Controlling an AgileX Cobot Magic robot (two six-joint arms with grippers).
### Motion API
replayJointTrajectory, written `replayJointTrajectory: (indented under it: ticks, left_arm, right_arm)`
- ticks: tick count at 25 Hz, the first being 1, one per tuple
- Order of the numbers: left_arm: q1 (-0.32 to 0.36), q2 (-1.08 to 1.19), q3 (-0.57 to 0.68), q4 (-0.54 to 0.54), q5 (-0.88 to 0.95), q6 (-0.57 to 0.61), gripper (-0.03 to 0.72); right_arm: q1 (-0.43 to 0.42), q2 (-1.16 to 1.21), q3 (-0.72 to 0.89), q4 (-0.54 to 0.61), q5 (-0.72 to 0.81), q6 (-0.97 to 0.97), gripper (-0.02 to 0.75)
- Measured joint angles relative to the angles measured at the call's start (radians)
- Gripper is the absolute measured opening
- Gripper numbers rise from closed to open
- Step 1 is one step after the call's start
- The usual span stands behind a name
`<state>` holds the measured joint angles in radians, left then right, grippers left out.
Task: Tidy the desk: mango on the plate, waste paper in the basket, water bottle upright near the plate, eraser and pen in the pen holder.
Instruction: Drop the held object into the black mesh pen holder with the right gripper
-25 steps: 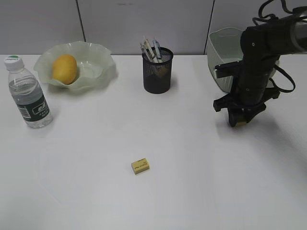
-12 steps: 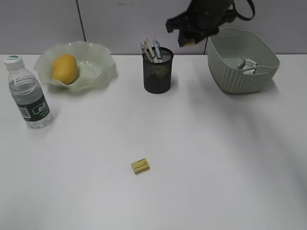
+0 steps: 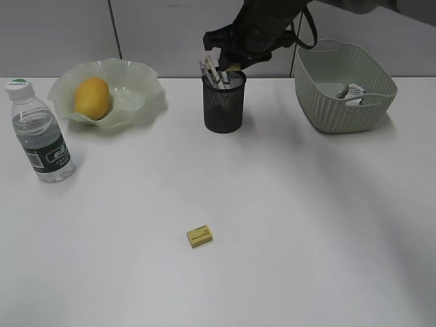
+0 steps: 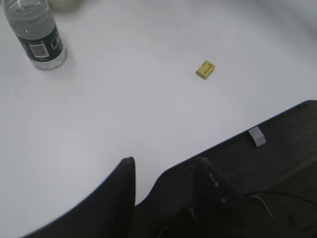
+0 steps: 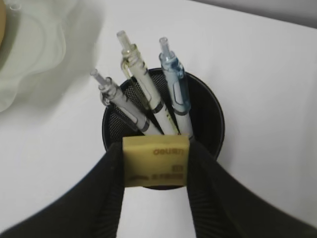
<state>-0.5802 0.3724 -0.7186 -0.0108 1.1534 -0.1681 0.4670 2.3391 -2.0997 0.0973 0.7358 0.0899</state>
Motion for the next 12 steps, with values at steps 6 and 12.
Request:
replayJointTrajectory:
  ticks: [6, 12]
  left_arm:
    - [0.0, 0.0, 0.0, -0.002, 0.0, 0.0, 0.299]
    - [0.0, 0.0, 0.0, -0.001, 0.0, 0.0, 0.299]
  right_arm:
    - [0.0, 0.016, -0.003, 0.004, -0.074, -0.002, 0.313]
    - [0.0, 0.048, -0.008, 0.004, -0.089, -0.003, 0.342]
